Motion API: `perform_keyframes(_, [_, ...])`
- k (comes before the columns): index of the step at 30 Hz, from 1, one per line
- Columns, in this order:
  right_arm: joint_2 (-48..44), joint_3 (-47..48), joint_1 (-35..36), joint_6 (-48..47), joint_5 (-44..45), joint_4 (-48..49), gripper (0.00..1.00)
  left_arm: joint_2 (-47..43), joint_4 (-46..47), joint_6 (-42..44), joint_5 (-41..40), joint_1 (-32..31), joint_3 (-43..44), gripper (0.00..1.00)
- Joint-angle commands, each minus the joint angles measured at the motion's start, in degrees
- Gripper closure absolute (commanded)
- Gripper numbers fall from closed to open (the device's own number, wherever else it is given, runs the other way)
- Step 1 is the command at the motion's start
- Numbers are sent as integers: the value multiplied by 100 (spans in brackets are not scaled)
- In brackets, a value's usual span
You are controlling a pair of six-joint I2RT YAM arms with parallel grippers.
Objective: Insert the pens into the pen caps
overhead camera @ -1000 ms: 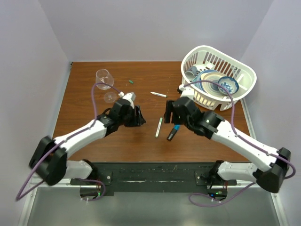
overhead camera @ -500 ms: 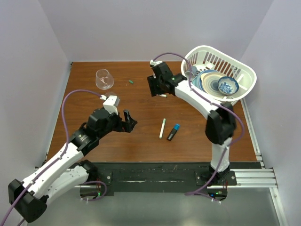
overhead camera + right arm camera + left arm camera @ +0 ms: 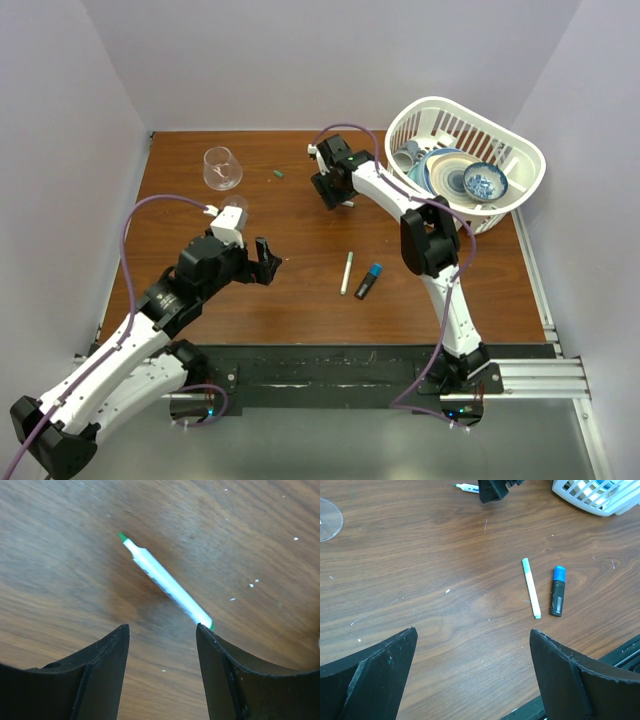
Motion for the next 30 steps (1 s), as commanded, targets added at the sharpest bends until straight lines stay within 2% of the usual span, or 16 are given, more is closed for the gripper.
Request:
perform_keyframes(1, [-6, 282, -90, -496, -129, -26, 41, -87, 147, 135, -85, 20, 103, 0])
perform_keyframes(7, [29, 230, -151, -830, -479, 105, 40, -61, 200, 127, -103, 20, 94, 0])
perform_keyframes(22, [161, -201, -362, -989, -550, 588, 42, -114, 200, 48, -120, 20, 58, 0])
perform_keyframes(30, [161, -447, -398, -840, -665, 615, 52, -175, 279, 65, -155, 29, 41, 0])
